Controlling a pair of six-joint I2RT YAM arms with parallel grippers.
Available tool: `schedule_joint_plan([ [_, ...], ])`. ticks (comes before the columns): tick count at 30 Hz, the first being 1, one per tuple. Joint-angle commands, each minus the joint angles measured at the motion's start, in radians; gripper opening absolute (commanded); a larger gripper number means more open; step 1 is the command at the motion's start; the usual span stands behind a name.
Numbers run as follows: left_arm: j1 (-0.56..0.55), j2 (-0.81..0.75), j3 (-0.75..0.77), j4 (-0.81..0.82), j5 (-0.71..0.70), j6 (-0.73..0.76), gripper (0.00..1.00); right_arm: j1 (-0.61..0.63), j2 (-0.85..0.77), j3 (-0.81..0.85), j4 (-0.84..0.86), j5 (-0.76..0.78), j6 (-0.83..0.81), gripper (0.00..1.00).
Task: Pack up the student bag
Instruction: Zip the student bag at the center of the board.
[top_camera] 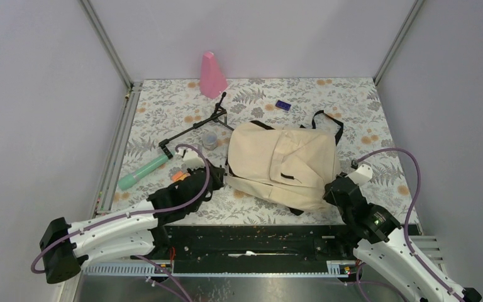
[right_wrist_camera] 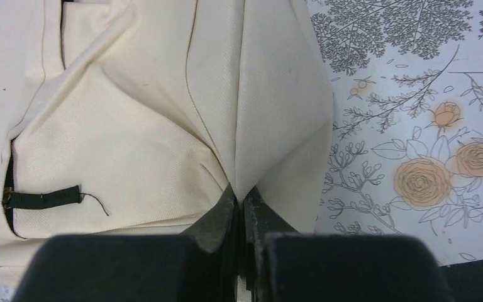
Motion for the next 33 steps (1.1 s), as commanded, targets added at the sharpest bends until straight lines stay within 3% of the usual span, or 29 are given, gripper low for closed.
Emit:
schedule_joint_plan([
  [1,0.09,-0.089,-0.052,0.162,-0.021,0.213,0.0,-0.01,0.002,0.032,-0.012,0.182,0.017,0.0],
  [4,0.128,-0.083,-0.059,0.251,0.09,0.275,0.0,-0.01,-0.007,0.049,-0.005,0.17,-0.016,0.0],
  [5,0.133,-0.075,-0.058,0.275,0.124,0.291,0.0,-0.009,-0.013,0.055,0.0,0.164,-0.037,0.07],
  [6,0.136,-0.066,-0.054,0.298,0.168,0.308,0.0,-0.011,-0.019,0.063,0.006,0.157,-0.063,0.18],
  [8,0.137,-0.047,-0.041,0.323,0.219,0.325,0.0,-0.011,-0.03,0.083,0.007,0.141,-0.116,0.59],
  [9,0.138,-0.038,-0.034,0.338,0.245,0.335,0.0,-0.01,-0.034,0.096,0.007,0.132,-0.144,0.75],
  [10,0.138,-0.032,-0.027,0.348,0.272,0.341,0.0,-0.011,-0.035,0.111,0.007,0.124,-0.174,0.88],
  [12,0.138,-0.019,-0.012,0.36,0.321,0.348,0.0,-0.011,-0.026,0.143,0.008,0.098,-0.24,0.99],
  [15,0.138,-0.006,0.006,0.375,0.392,0.357,0.0,-0.01,0.013,0.186,0.061,-0.032,-0.376,1.0],
  [22,0.139,0.009,0.029,0.393,0.52,0.383,0.0,0.019,0.232,0.193,0.392,-0.61,-0.56,0.96],
  [26,0.138,0.016,0.055,0.354,0.534,0.375,0.0,0.217,0.387,0.209,0.561,-0.592,-0.675,0.95],
  [33,0.138,-0.005,0.074,0.301,0.526,0.368,0.0,0.338,0.565,0.16,0.92,-0.624,-0.748,0.92],
])
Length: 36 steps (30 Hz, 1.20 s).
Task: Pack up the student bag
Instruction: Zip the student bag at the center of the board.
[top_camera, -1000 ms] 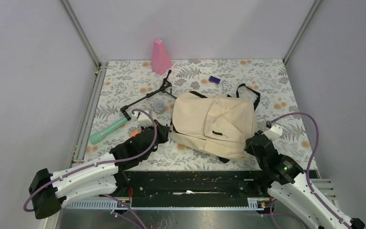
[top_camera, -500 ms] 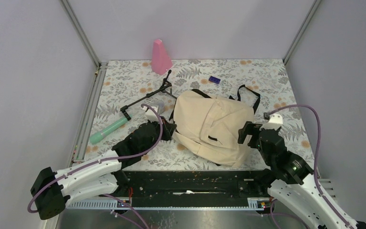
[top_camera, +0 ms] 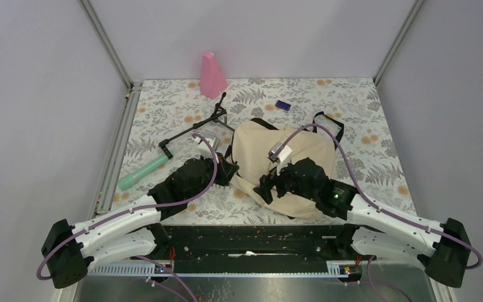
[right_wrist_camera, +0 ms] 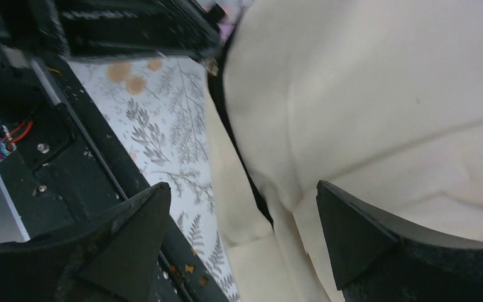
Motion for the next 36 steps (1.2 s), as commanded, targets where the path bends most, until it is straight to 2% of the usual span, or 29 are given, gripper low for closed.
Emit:
schedule_joint_plan([
  [1,0.001,-0.031,0.071,0.044,0.04,-0.001,0.0,0.074,0.079,-0.014,0.338,-0.012,-0.119,0.92],
  [5,0.001,-0.034,0.082,0.038,0.051,0.002,0.0,0.12,0.188,-0.031,0.516,0.076,-0.188,0.91],
  [7,0.0,-0.03,0.088,0.035,0.056,0.002,0.0,0.131,0.256,-0.011,0.539,0.102,-0.209,0.89],
  [14,0.001,-0.02,0.11,0.033,0.054,0.003,0.0,0.17,0.401,0.031,0.574,0.201,-0.195,0.64],
  [16,-0.001,-0.018,0.116,0.031,0.053,0.005,0.0,0.189,0.429,0.042,0.561,0.272,-0.194,0.48],
  [19,0.001,-0.011,0.125,0.028,0.036,0.012,0.0,0.212,0.434,0.047,0.545,0.325,-0.206,0.14],
  [20,0.001,-0.007,0.127,0.026,0.022,0.015,0.0,0.218,0.427,0.043,0.54,0.329,-0.204,0.08],
  [24,0.006,0.021,0.171,-0.023,-0.052,0.039,0.0,0.24,0.359,-0.023,0.533,0.329,-0.183,0.0],
  [28,0.023,0.062,0.214,-0.033,-0.065,0.062,0.0,0.248,0.257,-0.102,0.484,0.299,-0.103,0.0],
  [36,0.109,0.145,0.228,0.055,0.036,0.042,0.0,0.264,0.098,-0.142,0.216,0.241,-0.046,0.0],
])
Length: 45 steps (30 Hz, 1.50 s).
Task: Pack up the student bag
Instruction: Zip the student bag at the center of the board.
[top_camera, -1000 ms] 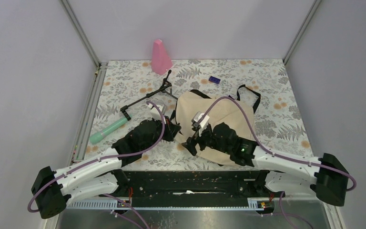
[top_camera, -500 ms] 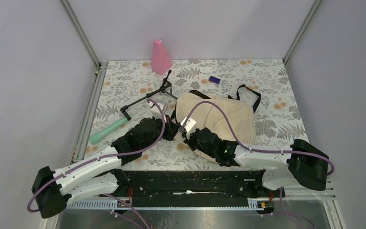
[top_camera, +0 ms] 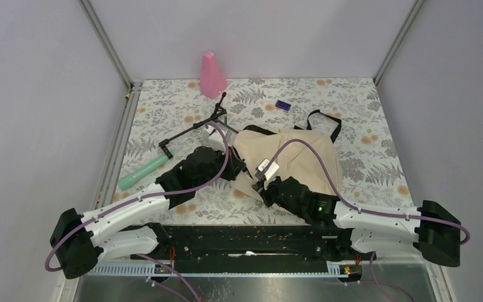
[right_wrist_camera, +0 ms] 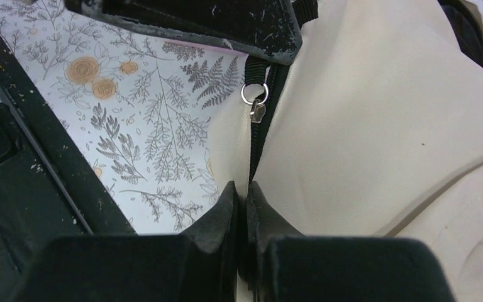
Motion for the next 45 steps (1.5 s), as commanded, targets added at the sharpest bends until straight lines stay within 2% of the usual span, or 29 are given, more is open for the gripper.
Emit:
schedule_joint_plan([
  [1,0.087,0.032,0.081,0.181,-0.02,0.016,0.0,0.029,-0.083,-0.013,-0.21,-0.057,0.066,0.0],
  [8,0.159,0.068,0.086,0.23,0.026,0.009,0.0,0.035,-0.195,-0.034,-0.394,-0.047,0.149,0.0],
  [16,0.232,0.1,0.066,0.279,0.101,0.004,0.0,0.035,-0.279,-0.055,-0.439,-0.039,0.215,0.0],
  [22,0.271,0.146,0.057,0.324,0.104,0.01,0.0,0.035,-0.345,-0.047,-0.54,0.007,0.246,0.0],
  [32,0.348,0.312,0.138,0.404,0.16,0.002,0.0,0.034,-0.489,-0.046,-0.645,0.016,0.326,0.0],
  [36,0.355,0.306,0.138,0.416,0.206,0.0,0.0,0.035,-0.513,-0.046,-0.675,0.028,0.341,0.0],
  [37,0.354,0.294,0.132,0.42,0.229,0.001,0.0,0.035,-0.516,-0.041,-0.678,0.037,0.342,0.08],
  [41,0.35,0.248,0.079,0.453,0.35,-0.028,0.0,0.034,-0.499,0.014,-0.663,0.102,0.329,0.58],
  [43,0.335,0.234,0.035,0.487,0.396,-0.047,0.0,0.035,-0.469,0.039,-0.614,0.167,0.317,0.74],
  [45,0.314,0.231,0.016,0.49,0.414,-0.049,0.0,0.033,-0.416,0.067,-0.572,0.242,0.319,0.86],
])
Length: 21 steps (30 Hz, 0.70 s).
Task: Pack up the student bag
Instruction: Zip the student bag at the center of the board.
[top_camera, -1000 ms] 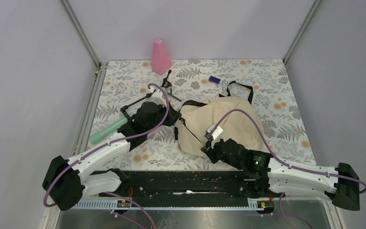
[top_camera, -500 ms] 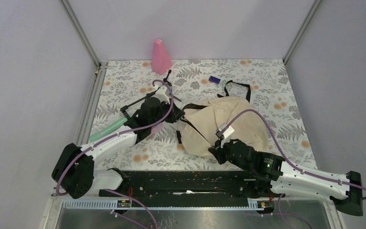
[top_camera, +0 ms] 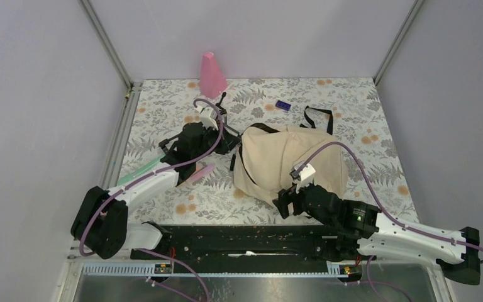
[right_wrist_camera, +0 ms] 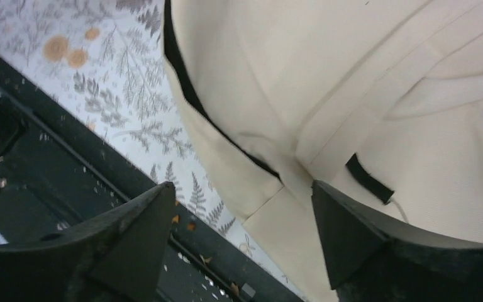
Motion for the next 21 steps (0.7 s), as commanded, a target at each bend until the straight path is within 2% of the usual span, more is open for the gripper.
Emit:
schedule_joint_plan([
  [1,-0.03,-0.056,-0.036,0.156,0.044,-0.01,0.0,0.007,0.09,0.1,0.096,0.166,-0.006,0.9],
  [4,-0.048,-0.071,-0.06,0.158,0.041,-0.017,0.0,0.007,0.212,0.156,0.181,0.156,-0.059,0.93],
  [8,-0.057,-0.098,-0.077,0.155,0.041,-0.024,0.0,0.008,0.413,0.295,0.204,0.131,-0.1,0.92],
  [13,-0.066,-0.138,-0.099,0.153,0.029,-0.031,0.0,0.001,0.63,0.427,0.236,0.219,-0.117,0.92],
  [16,-0.067,-0.16,-0.112,0.148,0.02,-0.032,0.0,-0.004,0.719,0.481,0.265,0.194,-0.116,0.93],
  [19,-0.067,-0.178,-0.122,0.136,0.01,-0.031,0.0,-0.005,0.795,0.513,0.297,0.22,-0.103,0.91],
  [21,-0.067,-0.186,-0.124,0.129,0.007,-0.029,0.0,-0.007,0.848,0.532,0.291,0.279,-0.095,0.84],
])
